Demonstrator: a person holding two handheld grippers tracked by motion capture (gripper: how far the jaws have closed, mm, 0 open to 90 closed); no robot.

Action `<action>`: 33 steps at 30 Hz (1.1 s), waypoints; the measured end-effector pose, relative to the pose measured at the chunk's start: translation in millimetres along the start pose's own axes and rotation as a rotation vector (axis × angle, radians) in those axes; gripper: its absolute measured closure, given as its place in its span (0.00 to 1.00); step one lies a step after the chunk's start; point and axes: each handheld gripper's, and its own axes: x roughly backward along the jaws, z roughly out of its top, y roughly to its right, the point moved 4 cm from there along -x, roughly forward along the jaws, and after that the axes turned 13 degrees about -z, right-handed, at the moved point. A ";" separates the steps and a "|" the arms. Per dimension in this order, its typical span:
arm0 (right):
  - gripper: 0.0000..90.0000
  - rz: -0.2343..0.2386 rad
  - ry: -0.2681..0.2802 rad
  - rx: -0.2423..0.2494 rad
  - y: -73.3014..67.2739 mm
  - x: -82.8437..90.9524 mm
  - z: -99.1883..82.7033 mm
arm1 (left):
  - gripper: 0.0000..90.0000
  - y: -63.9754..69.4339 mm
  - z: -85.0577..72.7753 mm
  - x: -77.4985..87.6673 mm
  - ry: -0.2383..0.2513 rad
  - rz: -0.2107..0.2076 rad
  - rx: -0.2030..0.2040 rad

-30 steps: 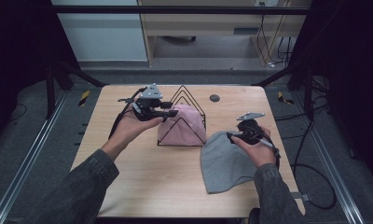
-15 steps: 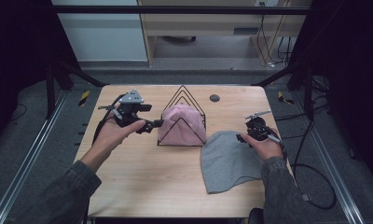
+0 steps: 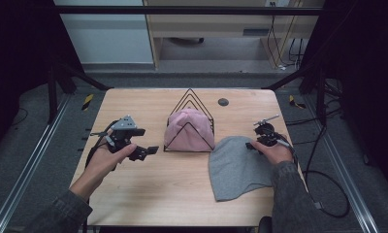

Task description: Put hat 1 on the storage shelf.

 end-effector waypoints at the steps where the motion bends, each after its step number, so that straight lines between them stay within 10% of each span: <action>1: 0.44 0.000 -0.010 -0.001 -0.8 -1.0 -0.5 | 0.11 0.0 0.0 0.0 0.000 0.000 0.000; 17: 0.93 0.035 -0.035 0.099 -13.2 4.0 -3.7 | 0.11 5.5 -18.0 4.2 0.037 -0.003 0.040; 33: 0.95 0.079 0.186 0.185 -34.9 79.5 -7.7 | 0.11 7.7 -27.1 -2.0 0.021 -0.011 0.049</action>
